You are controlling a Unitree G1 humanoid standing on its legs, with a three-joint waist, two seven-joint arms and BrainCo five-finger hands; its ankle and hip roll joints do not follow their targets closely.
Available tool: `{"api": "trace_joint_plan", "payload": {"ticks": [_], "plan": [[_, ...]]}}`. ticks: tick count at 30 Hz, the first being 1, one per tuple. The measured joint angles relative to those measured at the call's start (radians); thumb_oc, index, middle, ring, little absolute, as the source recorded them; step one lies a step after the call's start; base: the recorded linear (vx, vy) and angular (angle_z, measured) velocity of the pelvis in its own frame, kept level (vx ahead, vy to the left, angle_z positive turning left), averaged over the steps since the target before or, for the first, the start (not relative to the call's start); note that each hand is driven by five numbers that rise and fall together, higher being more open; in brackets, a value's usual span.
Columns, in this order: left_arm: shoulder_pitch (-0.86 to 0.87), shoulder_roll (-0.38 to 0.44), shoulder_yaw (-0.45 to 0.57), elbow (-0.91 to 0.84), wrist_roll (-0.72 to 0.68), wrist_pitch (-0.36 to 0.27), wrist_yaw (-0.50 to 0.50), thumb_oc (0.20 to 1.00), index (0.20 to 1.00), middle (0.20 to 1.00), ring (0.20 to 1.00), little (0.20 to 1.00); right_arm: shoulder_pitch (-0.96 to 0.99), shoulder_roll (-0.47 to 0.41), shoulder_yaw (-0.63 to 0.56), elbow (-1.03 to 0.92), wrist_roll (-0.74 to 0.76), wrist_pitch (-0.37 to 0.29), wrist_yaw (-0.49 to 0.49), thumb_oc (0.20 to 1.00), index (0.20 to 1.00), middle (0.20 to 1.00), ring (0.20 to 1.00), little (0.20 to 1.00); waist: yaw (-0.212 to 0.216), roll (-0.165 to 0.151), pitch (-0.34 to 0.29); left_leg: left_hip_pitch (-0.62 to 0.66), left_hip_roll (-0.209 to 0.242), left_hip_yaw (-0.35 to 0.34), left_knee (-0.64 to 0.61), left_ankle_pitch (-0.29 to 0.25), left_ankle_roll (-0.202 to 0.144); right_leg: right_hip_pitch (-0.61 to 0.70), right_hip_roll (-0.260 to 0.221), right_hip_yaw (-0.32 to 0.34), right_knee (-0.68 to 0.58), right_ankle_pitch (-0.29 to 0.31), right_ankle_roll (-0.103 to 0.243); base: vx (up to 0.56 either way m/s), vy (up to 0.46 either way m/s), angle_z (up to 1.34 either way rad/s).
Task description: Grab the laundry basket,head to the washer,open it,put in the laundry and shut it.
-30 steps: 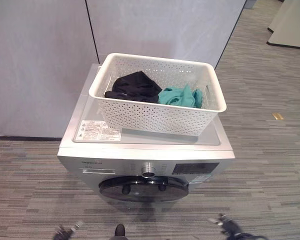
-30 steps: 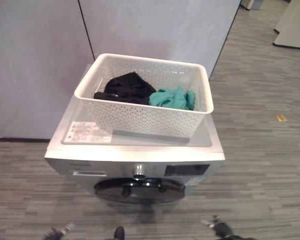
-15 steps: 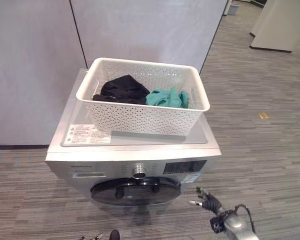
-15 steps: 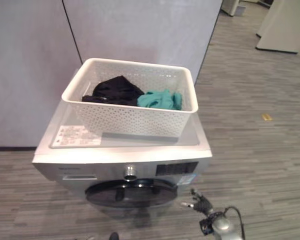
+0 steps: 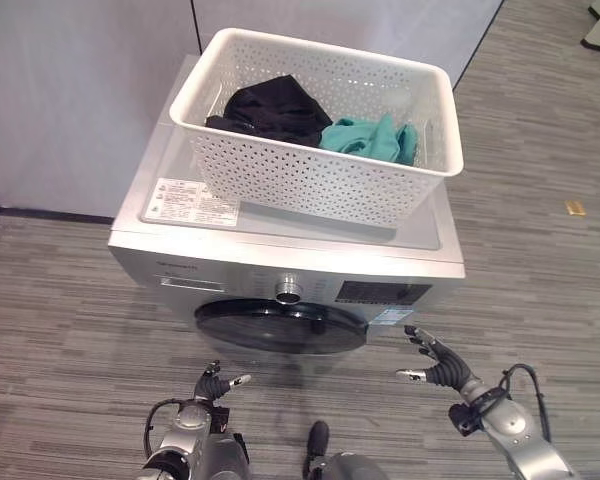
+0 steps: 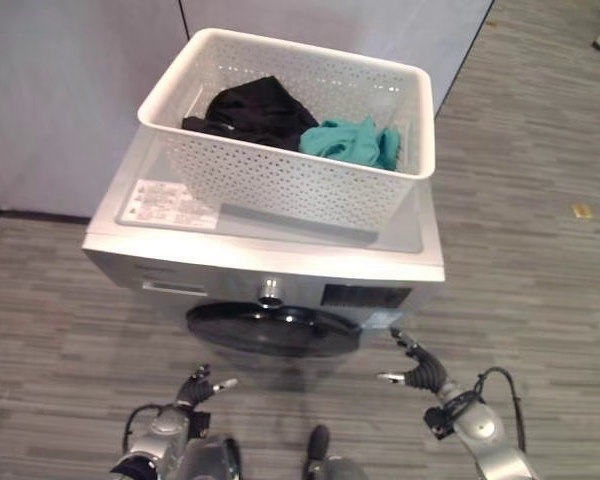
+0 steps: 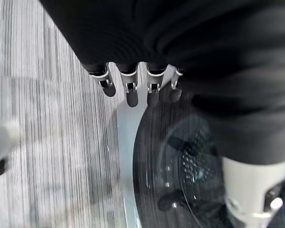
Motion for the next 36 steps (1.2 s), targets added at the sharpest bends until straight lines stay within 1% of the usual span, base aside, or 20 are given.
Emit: {"api": "trace_joint_plan", "payload": {"ticks": [3, 5, 6, 7, 8, 9, 12, 14, 15, 16, 18, 19, 21, 22, 24, 26, 28, 32, 34, 36], "plan": [[0.002, -0.008, -0.074, -0.065, 0.030, 0.015, -0.022, 1.000, 1.000, 1.000, 1.000, 1.000, 0.014, -0.002, -0.002, 0.005, -0.001, 0.019, 0.019, 1.000, 1.000, 1.000, 1.000, 1.000, -0.014, 0.039, -0.009, 0.082, -0.027, 0.032, -0.198, -0.063, 0.064, -0.013, -0.021, -0.032, 0.000, 0.028, 0.040, -0.13, 0.232, 0.38], [0.000, -0.009, -0.131, -0.087, 0.055, 0.017, -0.034, 1.000, 1.000, 1.000, 1.000, 1.000, -0.006, 0.005, -0.015, 0.029, -0.012, 0.019, 0.017, 1.000, 1.000, 1.000, 1.000, 1.000, -0.024, 0.060, -0.023, 0.133, -0.062, 0.013, -0.370, -0.054, 0.095, -0.049, -0.036, -0.050, 0.019, 0.032, 0.071, -0.18, 0.108, 0.33], [-0.018, -0.011, -0.152, -0.088, 0.067, 0.020, -0.051, 1.000, 1.000, 1.000, 1.000, 1.000, -0.029, 0.003, -0.020, 0.048, -0.036, 0.032, 0.015, 1.000, 1.000, 1.000, 1.000, 1.000, -0.028, 0.047, -0.017, 0.125, -0.103, -0.002, -0.417, -0.018, 0.134, -0.096, -0.077, -0.045, 0.066, 0.033, 0.081, -0.19, 0.086, 0.26], [-0.023, -0.009, -0.166, -0.088, 0.078, 0.022, -0.057, 1.000, 1.000, 1.000, 1.000, 1.000, -0.035, -0.008, -0.025, 0.048, -0.042, 0.033, 0.015, 1.000, 1.000, 1.000, 1.000, 1.000, -0.030, 0.047, -0.016, 0.116, -0.119, -0.016, -0.427, -0.011, 0.145, -0.118, -0.096, -0.041, 0.091, 0.031, 0.084, -0.18, 0.064, 0.22], [-0.023, -0.009, -0.170, -0.088, 0.085, 0.026, -0.061, 1.000, 1.000, 1.000, 1.000, 1.000, -0.040, -0.009, -0.037, 0.049, -0.047, 0.036, 0.015, 1.000, 1.000, 1.000, 1.000, 1.000, -0.032, 0.046, -0.015, 0.107, -0.130, -0.020, -0.427, -0.005, 0.154, -0.139, -0.112, -0.015, 0.115, 0.031, 0.085, -0.24, 0.022, 0.28], [-0.020, -0.010, -0.167, -0.076, 0.086, 0.029, -0.065, 1.000, 1.000, 1.000, 1.000, 1.000, -0.066, -0.017, -0.043, 0.050, -0.061, 0.038, 0.014, 1.000, 1.000, 1.000, 1.000, 1.000, -0.048, 0.058, -0.005, 0.098, -0.138, -0.039, -0.429, 0.003, 0.168, -0.189, -0.121, 0.116, 0.169, 0.007, 0.101, -0.24, 0.020, 0.31], [-0.023, 0.008, -0.164, -0.063, 0.086, 0.029, -0.066, 1.000, 1.000, 1.000, 1.000, 1.000, -0.087, -0.042, -0.039, 0.050, -0.080, 0.038, 0.016, 1.000, 1.000, 1.000, 1.000, 1.000, -0.048, 0.064, 0.008, 0.092, -0.144, -0.041, -0.429, 0.018, 0.179, -0.264, -0.098, 0.374, 0.228, 0.005, 0.134, -0.18, -0.075, 0.22], [-0.013, 0.022, -0.147, -0.058, 0.088, 0.029, -0.066, 1.000, 1.000, 1.000, 1.000, 1.000, -0.096, -0.047, -0.037, 0.048, -0.089, 0.040, 0.018, 1.000, 1.000, 1.000, 1.000, 1.000, -0.035, 0.063, 0.014, 0.081, -0.139, -0.031, -0.416, 0.019, 0.182, -0.286, -0.110, 0.382, 0.277, -0.017, 0.151, -0.17, -0.187, 0.17], [-0.002, 0.034, -0.146, -0.090, 0.092, 0.028, -0.065, 1.000, 1.000, 1.000, 1.000, 1.000, -0.102, -0.078, -0.016, 0.048, -0.118, 0.039, 0.028, 1.000, 1.000, 1.000, 1.000, 1.000, 0.010, 0.060, 0.022, 0.088, -0.119, -0.023, -0.415, 0.018, 0.184, -0.299, -0.153, 0.311, 0.344, -0.046, 0.122, -0.06, -0.197, 0.03], [0.004, 0.033, -0.147, -0.092, 0.092, 0.028, -0.066, 1.000, 1.000, 1.000, 1.000, 1.000, -0.109, -0.085, -0.016, 0.047, -0.128, 0.038, 0.036, 1.000, 1.000, 1.000, 1.000, 1.000, 0.030, 0.059, 0.022, 0.088, -0.110, -0.021, -0.419, 0.019, 0.182, -0.300, -0.172, 0.291, 0.340, -0.058, 0.135, -0.06, -0.262, -0.03], [0.034, 0.056, -0.143, -0.094, 0.091, 0.031, -0.077, 1.000, 1.000, 1.000, 1.000, 1.000, -0.158, -0.083, -0.014, 0.041, -0.158, 0.037, 0.045, 1.000, 1.000, 1.000, 1.000, 1.000, 0.058, 0.020, 0.019, 0.105, -0.110, -0.033, -0.432, 0.027, 0.144, -0.230, -0.206, 0.286, 0.226, 0.037, 0.141, -0.04, -0.221, -0.12], [0.049, 0.059, -0.117, -0.084, 0.088, 0.035, -0.079, 1.000, 1.000, 1.000, 1.000, 1.000, -0.204, -0.087, 0.004, 0.049, -0.177, 0.039, 0.047, 1.000, 1.000, 1.000, 1.000, 1.000, 0.067, -0.001, 0.019, 0.115, -0.099, -0.033, -0.432, 0.022, 0.129, -0.185, -0.190, 0.277, 0.157, 0.004, 0.188, -0.03, -0.142, -0.26], [0.061, 0.039, -0.109, -0.086, 0.083, 0.036, -0.082, 1.000, 1.000, 1.000, 1.000, 1.000, -0.261, -0.094, 0.010, 0.047, -0.196, 0.038, 0.050, 1.000, 1.000, 1.000, 1.000, 1.000, 0.074, 0.017, 0.017, 0.111, -0.051, -0.041, -0.432, 0.029, 0.118, -0.160, -0.133, 0.275, 0.091, 0.027, 0.174, -0.04, -0.255, -0.26], [0.066, 0.008, -0.104, -0.084, 0.079, 0.035, -0.081, 1.000, 1.000, 1.000, 1.000, 1.000, -0.261, -0.114, 0.029, 0.039, -0.198, 0.038, 0.059, 1.000, 1.000, 1.000, 1.000, 1.000, 0.068, 0.026, 0.012, 0.111, -0.017, -0.060, -0.443, 0.056, 0.085, -0.133, -0.098, 0.255, 0.046, 0.043, 0.158, -0.01, -0.223, 0.14], [0.051, -0.029, -0.109, -0.085, 0.073, 0.034, -0.081, 1.000, 1.000, 1.000, 1.000, 1.000, -0.228, -0.152, 0.050, 0.018, -0.208, 0.037, 0.061, 1.000, 1.000, 1.000, 1.000, 1.000, 0.051, 0.029, 0.009, 0.103, 0.010, -0.105, -0.451, 0.070, 0.074, -0.095, -0.075, 0.209, -0.002, 0.057, 0.142, -0.02, -0.187, 0.45], [0.040, -0.059, -0.130, -0.098, 0.072, 0.033, -0.087, 1.000, 1.000, 1.000, 1.000, 1.000, -0.220, -0.176, 0.052, 0.016, -0.234, 0.037, 0.062, 1.000, 1.000, 1.000, 1.000, 1.000, 0.055, 0.033, 0.008, 0.098, 0.043, -0.107, -0.466, 0.095, 0.061, -0.095, -0.036, 0.190, -0.002, 0.053, 0.127, -0.07, -0.181, 0.29], [0.039, -0.064, -0.165, -0.149, 0.044, 0.032, -0.091, 1.000, 1.000, 1.000, 1.000, 1.000, -0.220, -0.197, 0.071, 0.019, -0.234, 0.037, 0.063, 1.000, 1.000, 1.000, 1.000, 1.000, 0.050, 0.034, 0.006, 0.078, 0.052, -0.139, -0.466, 0.109, 0.039, -0.100, -0.033, 0.167, -0.002, 0.054, 0.122, -0.06, -0.102, 0.26], [0.031, -0.072, -0.173, -0.153, 0.034, 0.027, -0.091, 1.000, 1.000, 1.000, 1.000, 1.000, -0.301, -0.179, 0.150, 0.081, -0.236, 0.036, 0.053, 1.000, 1.000, 1.000, 1.000, 1.000, 0.064, 0.055, -0.002, 0.040, 0.057, -0.161, -0.499, 0.122, 0.028, -0.136, -0.023, 0.145, -0.008, 0.062, 0.119, -0.08, -0.064, 0.20], [0.024, -0.066, -0.173, -0.144, 0.032, 0.027, -0.086, 1.000, 1.000, 1.000, 1.000, 1.000, -0.382, -0.107, 0.221, 0.155, -0.236, 0.036, 0.032, 1.000, 1.000, 1.000, 1.000, 1.000, 0.069, 0.056, -0.001, 0.004, 0.052, -0.178, -0.502, 0.135, 0.008, -0.166, -0.028, 0.137, -0.011, 0.074, 0.120, -0.06, -0.041, 0.21], [0.023, -0.061, -0.176, -0.129, 0.017, 0.027, -0.078, 1.000, 1.000, 1.000, 1.000, 1.000, -0.401, -0.080, 0.234, 0.166, -0.237, 0.037, 0.007, 1.000, 1.000, 1.000, 1.000, 1.000, 0.084, 0.068, 0.007, -0.014, 0.044, -0.189, -0.502, 0.142, 0.011, -0.175, -0.036, 0.128, -0.011, 0.075, 0.122, -0.06, -0.040, 0.17]]}}
